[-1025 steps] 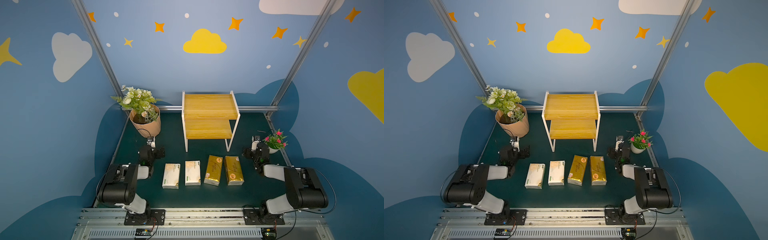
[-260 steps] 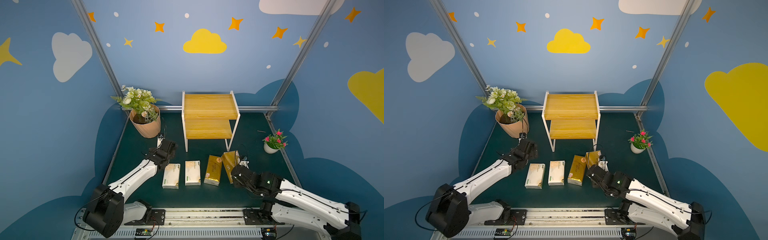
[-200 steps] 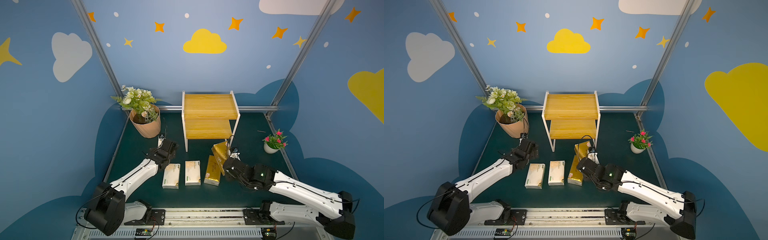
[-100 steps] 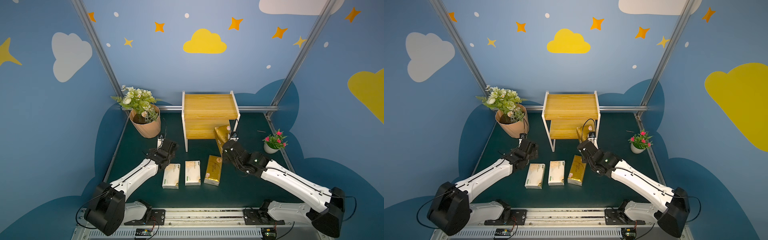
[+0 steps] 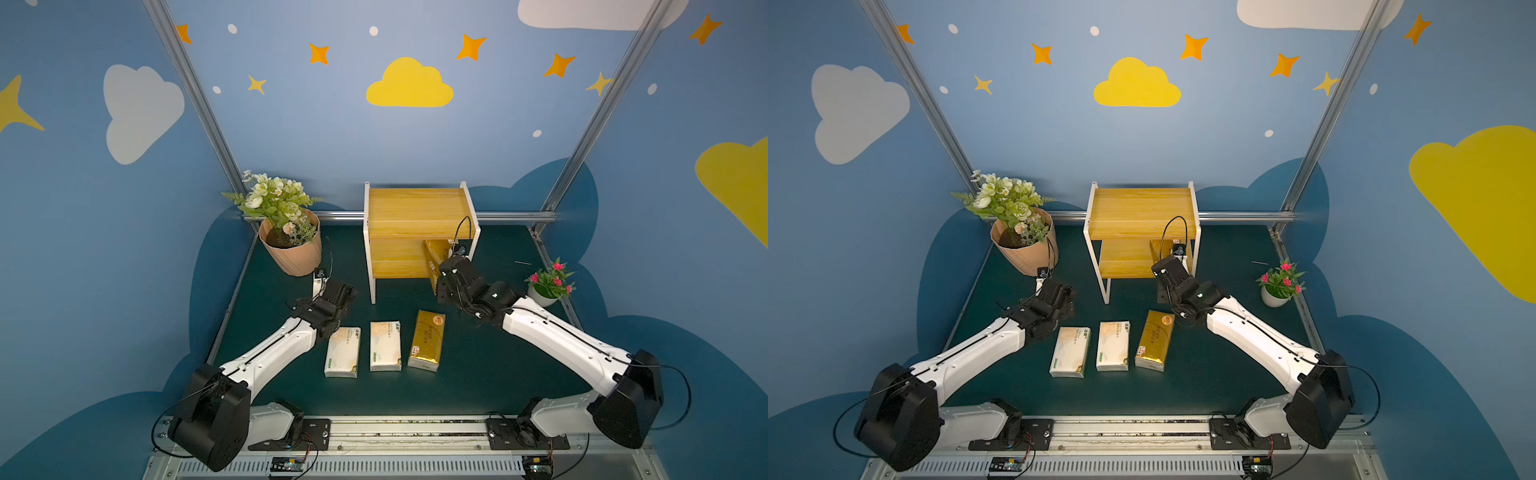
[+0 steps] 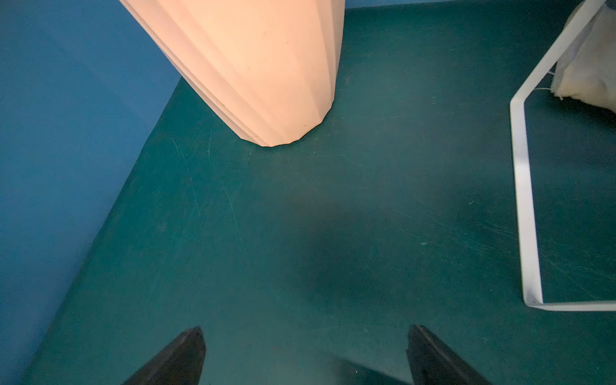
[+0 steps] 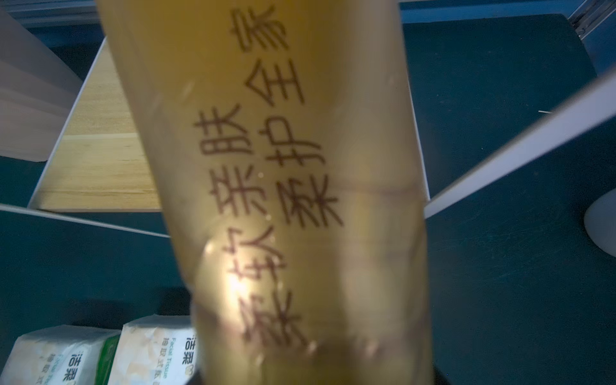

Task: Place the tissue boxes on the shelf by color
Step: Place a box of tissues on the shelf.

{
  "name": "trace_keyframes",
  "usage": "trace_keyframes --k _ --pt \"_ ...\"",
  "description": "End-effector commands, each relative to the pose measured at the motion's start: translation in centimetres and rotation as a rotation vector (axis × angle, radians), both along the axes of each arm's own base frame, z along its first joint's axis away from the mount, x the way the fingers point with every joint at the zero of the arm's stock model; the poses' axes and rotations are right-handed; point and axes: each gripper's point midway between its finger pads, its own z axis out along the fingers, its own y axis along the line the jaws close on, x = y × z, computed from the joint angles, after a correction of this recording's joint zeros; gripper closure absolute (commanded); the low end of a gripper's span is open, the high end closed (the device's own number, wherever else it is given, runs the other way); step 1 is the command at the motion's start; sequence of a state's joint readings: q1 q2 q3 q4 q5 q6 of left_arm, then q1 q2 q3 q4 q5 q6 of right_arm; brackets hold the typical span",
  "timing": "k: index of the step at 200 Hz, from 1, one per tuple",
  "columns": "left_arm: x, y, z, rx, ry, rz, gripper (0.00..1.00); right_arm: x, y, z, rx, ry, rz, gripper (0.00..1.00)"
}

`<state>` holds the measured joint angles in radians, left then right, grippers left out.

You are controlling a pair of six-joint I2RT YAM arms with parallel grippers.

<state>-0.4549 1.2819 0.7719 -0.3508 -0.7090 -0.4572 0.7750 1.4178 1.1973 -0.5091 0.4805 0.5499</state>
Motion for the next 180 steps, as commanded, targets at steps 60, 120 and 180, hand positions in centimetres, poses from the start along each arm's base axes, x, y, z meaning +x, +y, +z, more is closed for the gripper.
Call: trace_keyframes --k 60,120,180 --pt "0.3 0.0 1.2 -0.003 -0.029 0.007 0.00 4.3 -0.4 2.3 0.040 -0.094 -0.090 0.55" --pt "0.6 -0.3 0.9 -0.006 -0.014 0.001 0.00 5.2 0.1 2.4 0.054 -0.099 -0.078 0.18" --pt "0.7 -0.5 0.7 -0.009 -0.012 -0.006 0.00 3.1 0.9 4.4 0.136 -0.102 0.004 0.11"
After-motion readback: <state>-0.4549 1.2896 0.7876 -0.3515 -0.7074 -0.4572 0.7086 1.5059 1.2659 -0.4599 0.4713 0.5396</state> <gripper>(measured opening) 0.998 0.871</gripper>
